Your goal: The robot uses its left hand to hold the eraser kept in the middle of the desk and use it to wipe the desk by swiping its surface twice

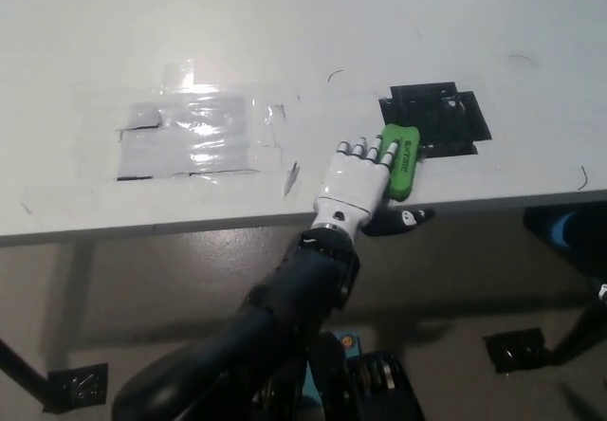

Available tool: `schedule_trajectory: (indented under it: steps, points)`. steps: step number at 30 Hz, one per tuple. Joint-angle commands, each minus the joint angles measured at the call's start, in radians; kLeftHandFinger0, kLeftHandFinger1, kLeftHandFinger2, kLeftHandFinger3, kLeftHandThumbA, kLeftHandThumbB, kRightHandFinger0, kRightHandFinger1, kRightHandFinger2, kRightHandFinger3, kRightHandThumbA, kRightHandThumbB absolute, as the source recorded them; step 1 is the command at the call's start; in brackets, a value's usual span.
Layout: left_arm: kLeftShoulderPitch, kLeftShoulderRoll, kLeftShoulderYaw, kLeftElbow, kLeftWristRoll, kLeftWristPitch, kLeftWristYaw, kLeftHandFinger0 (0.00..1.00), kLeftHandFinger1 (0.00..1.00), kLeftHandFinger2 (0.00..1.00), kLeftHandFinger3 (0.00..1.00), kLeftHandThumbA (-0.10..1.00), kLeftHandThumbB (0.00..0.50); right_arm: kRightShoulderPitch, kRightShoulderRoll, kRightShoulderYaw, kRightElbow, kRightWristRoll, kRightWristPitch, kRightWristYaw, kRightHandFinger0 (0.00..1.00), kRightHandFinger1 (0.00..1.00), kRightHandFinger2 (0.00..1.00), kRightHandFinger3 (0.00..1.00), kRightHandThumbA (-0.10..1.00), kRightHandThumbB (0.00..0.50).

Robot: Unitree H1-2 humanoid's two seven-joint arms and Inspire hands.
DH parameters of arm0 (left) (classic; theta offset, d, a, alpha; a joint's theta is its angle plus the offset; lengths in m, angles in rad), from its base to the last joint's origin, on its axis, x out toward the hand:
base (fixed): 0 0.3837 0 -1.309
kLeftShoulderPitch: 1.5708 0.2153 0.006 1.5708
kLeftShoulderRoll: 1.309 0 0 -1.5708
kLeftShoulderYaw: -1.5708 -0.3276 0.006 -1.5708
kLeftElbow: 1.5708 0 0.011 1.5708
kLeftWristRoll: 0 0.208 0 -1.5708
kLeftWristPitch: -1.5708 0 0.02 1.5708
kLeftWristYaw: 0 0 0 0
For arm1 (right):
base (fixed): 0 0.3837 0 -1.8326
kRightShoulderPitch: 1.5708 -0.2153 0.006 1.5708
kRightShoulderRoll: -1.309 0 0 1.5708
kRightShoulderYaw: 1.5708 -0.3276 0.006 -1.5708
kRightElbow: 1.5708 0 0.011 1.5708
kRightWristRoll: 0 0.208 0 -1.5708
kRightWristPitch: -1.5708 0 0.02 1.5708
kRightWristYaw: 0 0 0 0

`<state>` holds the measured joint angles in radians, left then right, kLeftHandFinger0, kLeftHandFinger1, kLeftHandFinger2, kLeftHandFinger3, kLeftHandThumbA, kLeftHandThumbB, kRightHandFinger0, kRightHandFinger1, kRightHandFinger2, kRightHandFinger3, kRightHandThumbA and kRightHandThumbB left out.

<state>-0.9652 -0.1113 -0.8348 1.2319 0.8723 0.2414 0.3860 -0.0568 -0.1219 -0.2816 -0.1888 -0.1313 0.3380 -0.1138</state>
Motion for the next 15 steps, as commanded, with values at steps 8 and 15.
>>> schedule_trajectory:
  steps: [8,15]
  points:
    - [0.215,0.294,0.039,0.071,-0.056,0.005,-0.378,1.0,1.0,1.0,1.0,1.0,0.5,-0.015,-0.023,-0.026,-0.05,-0.027,0.0,-0.043,1.0,1.0,1.0,1.0,1.0,0.051]
    - [0.286,0.377,0.067,0.006,-0.073,0.036,-0.379,1.0,1.0,1.0,1.0,1.0,0.5,-0.01,-0.022,-0.04,-0.047,-0.02,-0.006,-0.047,1.0,1.0,1.0,1.0,1.0,0.068]
